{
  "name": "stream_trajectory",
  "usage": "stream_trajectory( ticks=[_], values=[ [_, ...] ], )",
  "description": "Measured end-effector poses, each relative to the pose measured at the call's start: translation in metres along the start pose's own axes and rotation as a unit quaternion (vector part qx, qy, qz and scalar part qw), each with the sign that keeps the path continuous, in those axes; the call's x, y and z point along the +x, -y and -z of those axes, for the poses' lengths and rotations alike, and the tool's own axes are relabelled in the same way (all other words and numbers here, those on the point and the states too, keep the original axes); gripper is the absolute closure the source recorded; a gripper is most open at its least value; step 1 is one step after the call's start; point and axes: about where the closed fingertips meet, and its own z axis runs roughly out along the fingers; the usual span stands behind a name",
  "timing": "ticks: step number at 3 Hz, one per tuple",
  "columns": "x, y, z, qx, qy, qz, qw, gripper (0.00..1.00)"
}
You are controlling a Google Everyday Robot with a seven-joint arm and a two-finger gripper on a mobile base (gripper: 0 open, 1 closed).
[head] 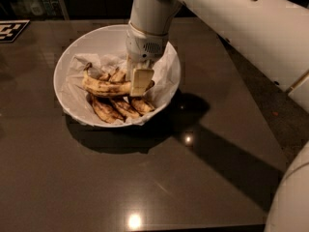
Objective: Pick banana from white bowl
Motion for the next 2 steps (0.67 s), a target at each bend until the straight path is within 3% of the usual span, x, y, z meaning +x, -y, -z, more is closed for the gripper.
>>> stream_trajectory(
  ticks=[1,2],
  values=[
    [-0.017,-0.026,0.023,0.038,0.026,0.046,0.9979,1.0],
    [-0.028,-0.047,0.043,0.065,0.05,0.083,0.9932,1.0]
  ],
)
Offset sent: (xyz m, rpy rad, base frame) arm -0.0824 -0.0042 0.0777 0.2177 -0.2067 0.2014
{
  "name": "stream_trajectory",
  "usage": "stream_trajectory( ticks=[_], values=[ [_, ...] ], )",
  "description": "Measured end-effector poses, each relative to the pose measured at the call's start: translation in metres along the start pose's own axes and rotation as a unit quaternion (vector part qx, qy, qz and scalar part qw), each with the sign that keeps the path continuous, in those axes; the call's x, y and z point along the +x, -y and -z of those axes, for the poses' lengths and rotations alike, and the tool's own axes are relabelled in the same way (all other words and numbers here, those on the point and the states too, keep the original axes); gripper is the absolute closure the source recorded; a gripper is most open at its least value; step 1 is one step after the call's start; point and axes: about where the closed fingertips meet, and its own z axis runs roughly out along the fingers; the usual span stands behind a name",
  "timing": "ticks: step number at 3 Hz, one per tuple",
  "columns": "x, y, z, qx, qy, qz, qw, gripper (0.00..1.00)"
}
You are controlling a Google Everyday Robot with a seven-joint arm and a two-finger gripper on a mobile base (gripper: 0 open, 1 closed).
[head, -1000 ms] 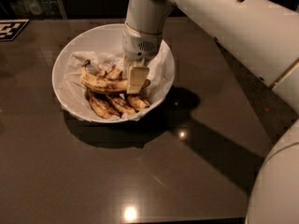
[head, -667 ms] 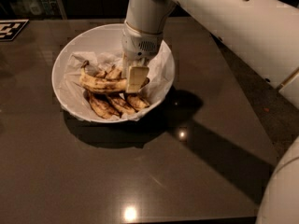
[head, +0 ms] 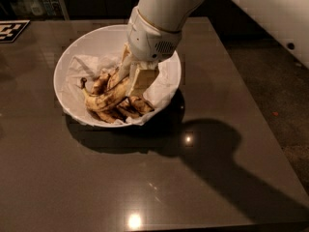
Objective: Pick banana from white bowl
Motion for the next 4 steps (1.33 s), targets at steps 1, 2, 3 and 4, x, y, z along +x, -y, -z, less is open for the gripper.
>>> stream_trajectory(
  ticks=[1,2,3,4],
  values=[
    [-0.011,-0.011,0.013,0.015,0.02,0.026,0.9993,1.0],
    [-0.016,-0.018,0.023,0.026,0.034,0.042,0.9982,1.0],
    [-0.017,-0.03,0.039,0.052,0.057,0.054,0.9955,1.0],
    [-0.013,-0.045,0.058,0.085,0.08,0.058,0.9915,1.0]
  ],
)
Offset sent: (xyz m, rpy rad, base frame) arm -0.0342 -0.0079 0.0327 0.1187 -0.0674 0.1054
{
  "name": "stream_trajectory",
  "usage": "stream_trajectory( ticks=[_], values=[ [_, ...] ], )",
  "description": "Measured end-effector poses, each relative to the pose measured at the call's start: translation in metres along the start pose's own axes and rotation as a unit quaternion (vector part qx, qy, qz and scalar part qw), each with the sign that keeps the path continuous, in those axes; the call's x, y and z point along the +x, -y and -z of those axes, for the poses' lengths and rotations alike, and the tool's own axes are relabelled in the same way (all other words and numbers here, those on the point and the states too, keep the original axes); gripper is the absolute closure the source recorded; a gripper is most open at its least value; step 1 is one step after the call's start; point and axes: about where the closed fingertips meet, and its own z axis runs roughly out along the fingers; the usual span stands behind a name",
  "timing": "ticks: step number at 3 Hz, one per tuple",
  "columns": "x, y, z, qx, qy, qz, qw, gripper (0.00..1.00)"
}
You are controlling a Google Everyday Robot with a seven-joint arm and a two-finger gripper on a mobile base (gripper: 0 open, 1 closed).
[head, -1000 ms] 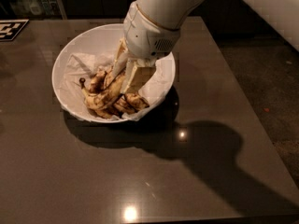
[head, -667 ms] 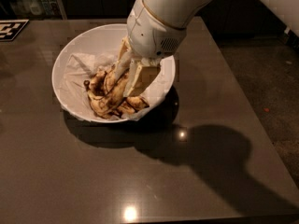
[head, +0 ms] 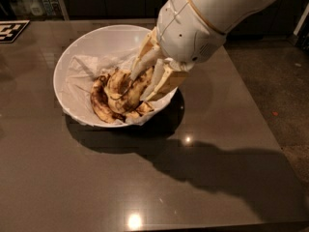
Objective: Pick banana from white bowl
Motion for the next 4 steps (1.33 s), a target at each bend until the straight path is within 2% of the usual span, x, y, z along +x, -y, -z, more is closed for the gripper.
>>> stream_trajectory(
  ticks=[2,3,4],
  values=[
    [-0.01,-0.03,0.039,0.064,0.036,0.02,0.9972,1.0],
    [-0.007,-0.05,0.055,0.094,0.048,0.014,0.9943,1.0],
    [0.002,-0.076,0.067,0.128,0.06,-0.005,0.99,1.0]
  ],
)
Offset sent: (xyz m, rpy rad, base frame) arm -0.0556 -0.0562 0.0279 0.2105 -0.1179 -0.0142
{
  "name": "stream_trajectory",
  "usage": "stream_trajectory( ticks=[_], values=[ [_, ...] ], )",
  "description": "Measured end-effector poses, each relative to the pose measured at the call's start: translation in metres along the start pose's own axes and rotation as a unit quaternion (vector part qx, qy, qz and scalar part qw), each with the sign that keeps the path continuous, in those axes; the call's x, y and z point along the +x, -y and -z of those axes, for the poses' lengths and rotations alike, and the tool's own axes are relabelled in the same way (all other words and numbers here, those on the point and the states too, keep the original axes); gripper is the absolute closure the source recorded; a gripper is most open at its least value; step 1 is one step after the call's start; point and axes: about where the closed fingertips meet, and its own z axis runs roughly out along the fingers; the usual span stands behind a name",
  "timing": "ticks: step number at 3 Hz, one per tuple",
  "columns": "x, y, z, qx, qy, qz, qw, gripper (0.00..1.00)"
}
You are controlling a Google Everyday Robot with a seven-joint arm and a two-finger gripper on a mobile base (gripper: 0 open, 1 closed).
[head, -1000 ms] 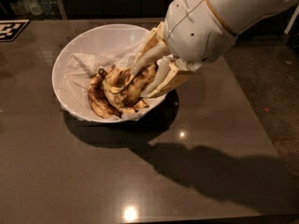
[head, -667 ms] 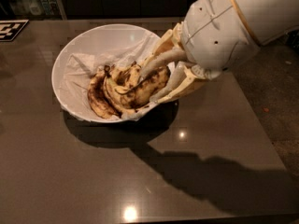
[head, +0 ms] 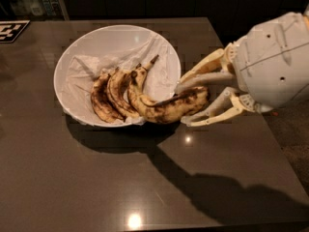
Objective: Pick banana from white bowl
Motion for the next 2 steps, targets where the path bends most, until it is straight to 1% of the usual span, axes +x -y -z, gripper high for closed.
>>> stream_trajectory(
  ticks=[1,2],
  values=[
    [0.0108,-0.0256,0.0197,0.043,0.008,-0.022,0.9988,1.0],
    [0.0071,-0.0265,0.0213,0.048,0.012,-0.019,0.9986,1.0]
  ],
)
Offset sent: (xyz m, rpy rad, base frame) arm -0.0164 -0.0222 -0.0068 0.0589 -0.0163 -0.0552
